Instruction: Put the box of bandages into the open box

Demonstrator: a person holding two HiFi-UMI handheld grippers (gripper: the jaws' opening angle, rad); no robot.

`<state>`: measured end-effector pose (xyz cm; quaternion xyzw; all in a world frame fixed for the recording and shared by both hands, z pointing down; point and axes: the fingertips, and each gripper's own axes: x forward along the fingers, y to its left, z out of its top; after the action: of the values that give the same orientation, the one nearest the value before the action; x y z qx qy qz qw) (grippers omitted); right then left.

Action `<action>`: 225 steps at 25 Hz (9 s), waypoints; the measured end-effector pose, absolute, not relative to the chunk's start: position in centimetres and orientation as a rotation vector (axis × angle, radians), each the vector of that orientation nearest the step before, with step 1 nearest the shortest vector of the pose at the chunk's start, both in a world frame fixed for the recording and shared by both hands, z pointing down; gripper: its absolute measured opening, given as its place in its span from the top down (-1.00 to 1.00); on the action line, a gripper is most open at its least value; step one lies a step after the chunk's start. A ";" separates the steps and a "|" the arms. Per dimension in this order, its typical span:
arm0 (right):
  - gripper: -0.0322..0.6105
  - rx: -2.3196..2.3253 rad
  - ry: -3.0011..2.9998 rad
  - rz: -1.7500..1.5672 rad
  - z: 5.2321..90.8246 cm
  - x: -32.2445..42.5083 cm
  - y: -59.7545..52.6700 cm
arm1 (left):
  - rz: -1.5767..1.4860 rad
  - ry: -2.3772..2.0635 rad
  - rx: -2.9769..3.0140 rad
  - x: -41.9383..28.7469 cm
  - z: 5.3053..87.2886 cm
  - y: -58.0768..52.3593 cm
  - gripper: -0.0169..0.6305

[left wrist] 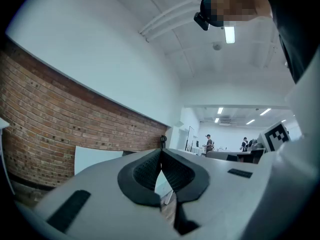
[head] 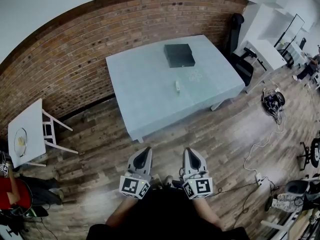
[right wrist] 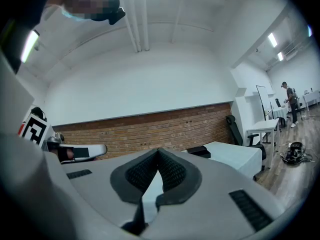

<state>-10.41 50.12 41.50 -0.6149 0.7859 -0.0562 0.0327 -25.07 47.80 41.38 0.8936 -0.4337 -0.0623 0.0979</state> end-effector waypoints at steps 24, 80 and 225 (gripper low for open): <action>0.84 -1.828 2.511 -0.204 44.0 -3.2 45.2 | -0.107 -1.409 2.575 -17.9 44.1 43.8 0.85; 0.37 -2.112 2.752 -0.897 71.4 2.0 0.8 | 0.020 -1.309 2.502 -8.3 52.3 0.2 0.85; 0.57 -1.210 3.847 0.515 74.3 15.5 -29.8 | 0.128 -1.618 2.180 8.0 58.7 -23.9 0.85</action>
<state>15.53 -29.79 74.30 -0.2664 0.8472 0.1134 -0.4455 8.05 -23.94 58.70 0.7841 -0.5821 0.0460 0.2102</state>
